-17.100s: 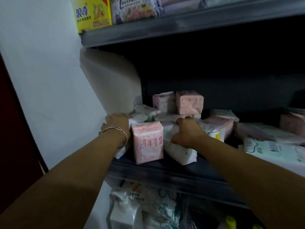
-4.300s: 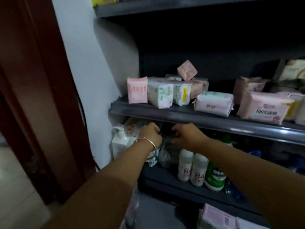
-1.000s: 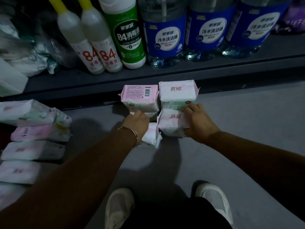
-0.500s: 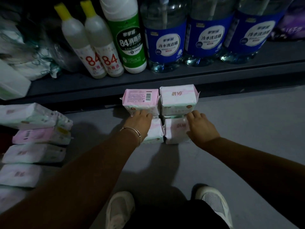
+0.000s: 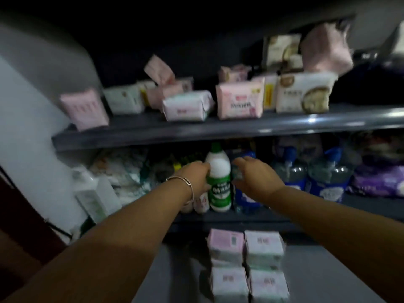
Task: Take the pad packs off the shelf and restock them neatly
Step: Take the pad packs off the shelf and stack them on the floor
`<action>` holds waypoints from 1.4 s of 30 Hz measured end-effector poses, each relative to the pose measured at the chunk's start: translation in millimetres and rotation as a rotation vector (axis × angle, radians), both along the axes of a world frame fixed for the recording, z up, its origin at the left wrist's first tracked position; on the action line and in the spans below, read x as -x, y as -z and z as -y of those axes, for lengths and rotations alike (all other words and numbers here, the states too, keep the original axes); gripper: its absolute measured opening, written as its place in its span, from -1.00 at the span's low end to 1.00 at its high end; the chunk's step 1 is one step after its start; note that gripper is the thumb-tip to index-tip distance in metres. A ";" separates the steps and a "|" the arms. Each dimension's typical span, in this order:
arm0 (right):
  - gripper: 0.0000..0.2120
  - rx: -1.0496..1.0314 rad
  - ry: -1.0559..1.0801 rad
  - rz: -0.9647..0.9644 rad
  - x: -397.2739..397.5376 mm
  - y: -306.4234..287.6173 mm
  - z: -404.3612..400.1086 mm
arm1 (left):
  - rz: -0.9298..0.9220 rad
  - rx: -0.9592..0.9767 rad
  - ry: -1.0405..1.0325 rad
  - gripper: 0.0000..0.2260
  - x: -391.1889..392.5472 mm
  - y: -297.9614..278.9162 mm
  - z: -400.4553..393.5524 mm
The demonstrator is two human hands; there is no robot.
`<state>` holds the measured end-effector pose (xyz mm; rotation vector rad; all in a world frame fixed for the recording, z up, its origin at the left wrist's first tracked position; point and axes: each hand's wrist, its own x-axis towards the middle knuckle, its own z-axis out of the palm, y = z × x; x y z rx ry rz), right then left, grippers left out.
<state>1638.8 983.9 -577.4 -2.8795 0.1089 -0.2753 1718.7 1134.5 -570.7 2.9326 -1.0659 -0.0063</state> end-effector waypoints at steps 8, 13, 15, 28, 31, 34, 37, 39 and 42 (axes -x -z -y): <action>-0.57 0.037 -0.026 0.194 -39.2 -112.5 -21.2 | 0.172 0.201 -0.056 -0.70 -39.6 -110.5 -32.3; -0.47 0.077 -0.059 0.231 -90.1 -133.3 -32.8 | 0.197 0.290 -0.102 -0.72 -83.5 -123.9 -51.0; -0.43 0.107 -0.059 0.208 -113.4 -139.2 -39.0 | 0.204 0.296 -0.109 -0.70 -102.2 -128.5 -57.4; -0.11 0.057 -0.039 -0.371 -242.1 -159.3 -27.9 | 0.317 0.071 -0.380 -0.45 -248.3 -131.1 -83.2; -0.14 0.065 -0.070 -0.334 -269.5 -155.2 -31.2 | 0.373 0.012 -0.414 -0.32 -274.0 -128.7 -89.5; -0.07 0.172 -0.063 -0.224 -290.9 -146.8 -35.3 | 0.357 -0.069 -0.411 -0.16 -292.1 -128.4 -93.6; 0.01 0.311 -0.054 -0.113 -300.7 -141.3 -37.7 | 0.261 -0.111 -0.437 -0.19 -307.3 -132.1 -94.5; 0.04 0.359 -0.078 -0.067 -300.6 -140.8 -39.6 | 0.246 -0.150 -0.459 -0.22 -316.5 -131.9 -95.2; 0.07 0.386 -0.115 -0.029 -294.3 -140.0 -42.9 | 0.291 -0.235 -0.475 -0.18 -321.2 -133.1 -95.6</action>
